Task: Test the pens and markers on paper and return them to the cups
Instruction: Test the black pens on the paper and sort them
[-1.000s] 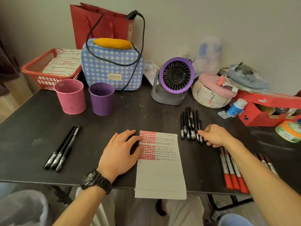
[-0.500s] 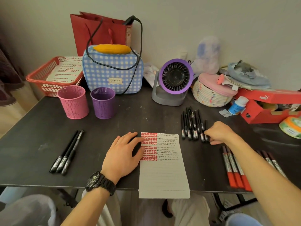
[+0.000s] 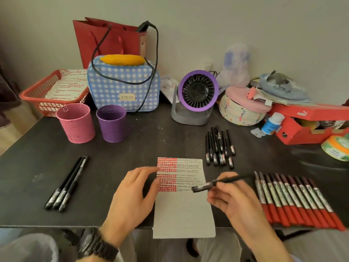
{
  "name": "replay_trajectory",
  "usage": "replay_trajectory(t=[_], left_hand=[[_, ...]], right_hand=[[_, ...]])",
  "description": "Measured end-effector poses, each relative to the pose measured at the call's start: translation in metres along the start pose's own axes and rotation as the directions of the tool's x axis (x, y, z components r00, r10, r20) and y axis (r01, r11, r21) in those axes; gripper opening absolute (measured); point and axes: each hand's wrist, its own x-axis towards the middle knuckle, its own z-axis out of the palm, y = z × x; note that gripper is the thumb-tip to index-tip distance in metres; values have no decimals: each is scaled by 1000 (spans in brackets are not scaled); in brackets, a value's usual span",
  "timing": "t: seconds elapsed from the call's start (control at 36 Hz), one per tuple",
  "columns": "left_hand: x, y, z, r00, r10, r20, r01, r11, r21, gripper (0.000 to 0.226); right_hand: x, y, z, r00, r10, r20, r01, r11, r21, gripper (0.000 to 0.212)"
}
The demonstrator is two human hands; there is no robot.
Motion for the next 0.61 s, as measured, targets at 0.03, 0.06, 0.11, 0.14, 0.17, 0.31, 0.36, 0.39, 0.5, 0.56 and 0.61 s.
replay_trajectory(t=[0.03,0.06,0.11,0.14,0.17,0.31,0.36,0.39,0.5,0.56,0.61], left_hand=[[-7,8,0,1000,6,-13,-6,999,-43,38],[-14,17,0,1000,14,-13,-15,996,-91,34],[-25,36,0,999,47,1,-46,984,-174,32],[-30,45,0,997,69,21,-64,979,-194,33],[-37,52,1,995,89,49,-78,977,-200,35],[-56,73,8,974,120,190,-88,981,-171,42],[-59,76,10,972,130,193,-103,984,-142,40],[-60,76,9,971,142,193,-121,986,-115,40],[-63,73,6,964,180,196,-186,983,10,50],[-66,68,0,969,190,160,-202,977,66,53],[-67,54,-12,980,167,111,-177,980,91,48]], right_hand=[[-10,6,2,1000,-1,30,1,1000,1,15],[-18,13,3,998,-6,56,6,1000,-9,17],[-32,24,7,998,-9,64,11,999,-34,24],[-39,29,11,999,-8,53,10,999,-40,28],[-45,35,13,999,-13,43,15,999,-43,35],[-64,48,17,996,-46,70,54,993,-108,36],[-65,50,18,997,-25,66,33,992,-121,41],[-65,51,19,998,-15,58,22,993,-118,42],[-64,52,23,999,-35,19,38,983,-179,27],[-57,48,18,996,-37,-77,25,988,-151,16],[-43,37,0,959,-30,-281,15,998,-55,22]])
